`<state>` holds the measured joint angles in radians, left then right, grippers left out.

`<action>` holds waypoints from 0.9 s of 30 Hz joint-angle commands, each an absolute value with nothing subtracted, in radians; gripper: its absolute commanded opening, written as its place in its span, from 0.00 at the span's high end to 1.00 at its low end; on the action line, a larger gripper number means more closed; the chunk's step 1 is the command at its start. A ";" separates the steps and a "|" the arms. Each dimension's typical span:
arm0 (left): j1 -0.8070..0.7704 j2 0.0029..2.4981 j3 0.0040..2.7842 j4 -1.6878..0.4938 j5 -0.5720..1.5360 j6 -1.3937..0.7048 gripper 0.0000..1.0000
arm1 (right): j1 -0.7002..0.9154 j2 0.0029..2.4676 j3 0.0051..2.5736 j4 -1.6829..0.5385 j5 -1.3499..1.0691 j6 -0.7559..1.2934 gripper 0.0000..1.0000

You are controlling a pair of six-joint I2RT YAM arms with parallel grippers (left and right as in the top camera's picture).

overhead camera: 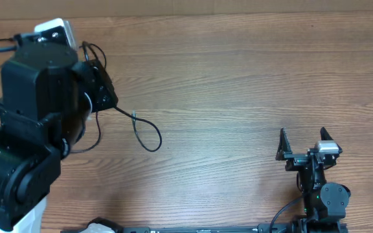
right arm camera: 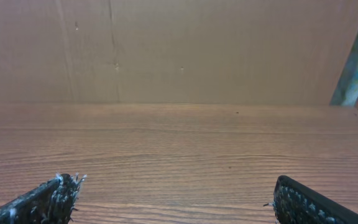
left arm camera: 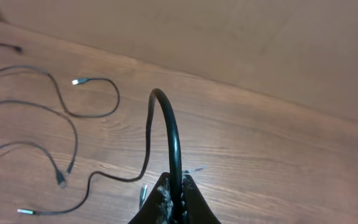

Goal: Untangle cables

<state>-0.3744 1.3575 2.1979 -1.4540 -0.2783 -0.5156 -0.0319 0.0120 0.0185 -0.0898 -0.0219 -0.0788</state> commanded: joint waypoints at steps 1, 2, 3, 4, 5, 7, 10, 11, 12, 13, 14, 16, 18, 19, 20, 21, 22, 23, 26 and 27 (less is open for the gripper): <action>-0.335 1.353 2.217 -1.427 -0.200 -0.414 0.96 | -0.033 0.003 0.008 -0.084 -0.023 -0.076 0.00; -0.327 1.353 2.217 -1.420 -0.220 -0.414 0.96 | -0.033 0.003 0.008 -0.084 -0.023 -0.076 0.00; -0.318 1.353 2.217 -1.414 -0.244 -0.415 0.96 | -0.033 0.003 0.008 -0.084 -0.023 -0.076 0.00; -0.308 1.353 2.217 -1.410 -0.276 -0.415 0.96 | -0.033 0.003 0.008 -0.084 -0.023 -0.076 0.00; -0.297 1.353 2.217 -1.409 -0.308 -0.414 0.96 | -0.033 0.003 0.008 -0.084 -0.023 -0.076 0.00; -0.275 1.354 2.217 -1.410 -0.376 -0.414 0.96 | -0.033 0.003 0.008 -0.084 -0.023 -0.076 0.00; -0.242 1.354 2.213 -1.443 -0.413 -0.415 0.96 | -0.033 0.003 0.008 -0.084 -0.023 -0.076 0.00; -0.233 1.354 2.213 -1.460 -0.373 -0.415 0.96 | -0.033 0.003 0.008 -0.084 -0.023 -0.076 0.00; -0.226 1.355 2.212 -1.470 -0.327 -0.414 0.96 | -0.033 0.003 0.008 -0.084 -0.023 -0.076 0.00; -0.221 1.355 2.212 -1.477 -0.282 -0.414 0.96 | -0.033 0.003 0.008 -0.084 -0.023 -0.076 0.00; -0.215 1.355 2.212 -1.480 -0.225 -0.415 0.96 | -0.033 0.003 0.008 -0.084 -0.023 -0.076 0.00; -0.205 1.354 2.212 -1.478 -0.080 -0.416 0.96 | -0.033 0.003 0.008 -0.084 -0.023 -0.076 0.00; -0.196 1.354 2.212 -1.468 0.045 -0.419 0.96 | -0.033 0.003 0.008 -0.084 -0.023 -0.076 0.00; -0.193 1.354 2.212 -1.464 0.091 -0.419 0.96 | -0.033 0.003 0.008 -0.084 -0.023 -0.076 0.00; -0.188 1.354 2.212 -1.459 0.146 -0.419 0.96 | -0.033 0.003 0.008 -0.084 -0.023 -0.076 0.00; -0.183 1.354 2.212 -1.452 0.197 -0.418 0.96 | -0.033 0.003 0.008 -0.084 -0.023 -0.076 0.00; -0.175 1.355 2.212 -1.439 0.254 -0.413 0.96 | -0.033 0.003 0.008 -0.084 -0.023 -0.076 0.00; -0.169 1.355 2.212 -1.424 0.307 -0.397 0.96 | -0.033 0.003 0.008 -0.084 -0.023 -0.076 0.00; -0.155 1.361 2.212 -1.348 0.501 -0.300 0.96 | -0.033 0.003 0.008 -0.084 -0.023 -0.076 0.00; -0.153 1.365 2.212 -1.315 0.562 -0.291 0.96 | -0.033 0.003 0.008 -0.084 -0.023 -0.076 0.00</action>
<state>-0.1661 1.3579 2.1979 -1.3624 0.2749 -0.3832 -0.0322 0.0116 0.0185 -0.0895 -0.0219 -0.0788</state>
